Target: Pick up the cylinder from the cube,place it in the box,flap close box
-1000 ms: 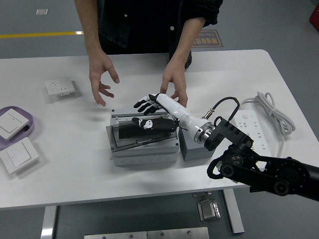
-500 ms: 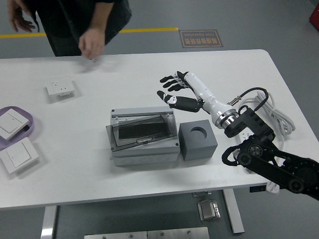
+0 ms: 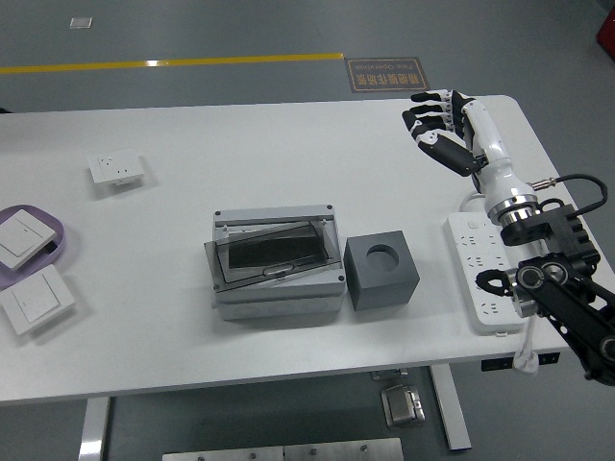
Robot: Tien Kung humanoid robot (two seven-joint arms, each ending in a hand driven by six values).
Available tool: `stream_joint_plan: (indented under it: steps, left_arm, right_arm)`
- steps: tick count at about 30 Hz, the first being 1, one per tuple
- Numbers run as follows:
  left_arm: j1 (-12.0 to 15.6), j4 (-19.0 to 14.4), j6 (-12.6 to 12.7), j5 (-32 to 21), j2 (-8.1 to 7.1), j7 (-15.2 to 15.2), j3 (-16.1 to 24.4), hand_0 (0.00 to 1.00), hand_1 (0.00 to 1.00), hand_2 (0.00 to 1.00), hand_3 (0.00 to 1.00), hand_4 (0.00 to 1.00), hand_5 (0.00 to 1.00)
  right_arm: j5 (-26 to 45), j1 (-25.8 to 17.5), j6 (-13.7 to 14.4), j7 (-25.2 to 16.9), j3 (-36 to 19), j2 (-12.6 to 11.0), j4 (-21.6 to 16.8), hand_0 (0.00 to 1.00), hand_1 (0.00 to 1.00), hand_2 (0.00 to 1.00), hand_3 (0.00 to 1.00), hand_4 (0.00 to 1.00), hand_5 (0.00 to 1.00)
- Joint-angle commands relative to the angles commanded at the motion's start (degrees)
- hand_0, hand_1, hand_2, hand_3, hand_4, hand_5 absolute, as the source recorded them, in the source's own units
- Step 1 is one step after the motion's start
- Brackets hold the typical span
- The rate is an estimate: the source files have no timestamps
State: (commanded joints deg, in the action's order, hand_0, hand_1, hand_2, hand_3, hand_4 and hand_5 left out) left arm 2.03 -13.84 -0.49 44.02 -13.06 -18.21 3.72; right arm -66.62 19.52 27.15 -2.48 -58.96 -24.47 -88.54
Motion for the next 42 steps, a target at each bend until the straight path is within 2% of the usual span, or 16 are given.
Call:
stream_joint_plan:
  steps: [5,12,23,24,42]
  left_arm:
    - [0.00,-0.10,-0.08,-0.20,0.08,-0.02,-0.03,0.635,0.620,0.541,0.626,0.706,0.338]
    - [-0.18,-0.10,-0.11,-0.42,0.00,-0.01,-0.09,0.636,0.620,0.541,0.626,0.706,0.338]
    - [-0.13,-0.08,-0.29,-0.31,0.16,-0.22,0.27,0.636,0.622,0.541,0.627,0.706,0.338]
    - [-0.14,-0.10,-0.29,-0.37,0.14,-0.20,0.22,0.636,0.621,0.541,0.626,0.706,0.338]
    - [-0.09,-0.33,-0.42,-0.90,-0.03,-0.24,-0.10,0.636,0.621,0.542,0.627,0.706,0.338]
  right_arm:
    - [6.11,-2.46,-0.12,-5.03,-5.52,-0.03,1.04,0.667,0.620,0.630,0.656,0.693,0.393]
    - [14.45,-4.32,-0.62,-10.52,-9.92,0.27,3.02,0.660,0.625,0.630,0.651,0.692,0.381]
    - [17.37,-6.16,-0.88,-12.74,-12.80,0.78,4.18,0.669,0.639,0.639,0.654,0.708,0.363]
    - [17.43,-6.30,-0.89,-12.85,-13.05,0.76,4.16,0.683,0.654,0.658,0.657,0.736,0.307]
    - [17.66,-7.42,-1.30,-13.43,-15.58,0.52,4.17,0.700,0.659,0.671,0.661,0.748,0.293]
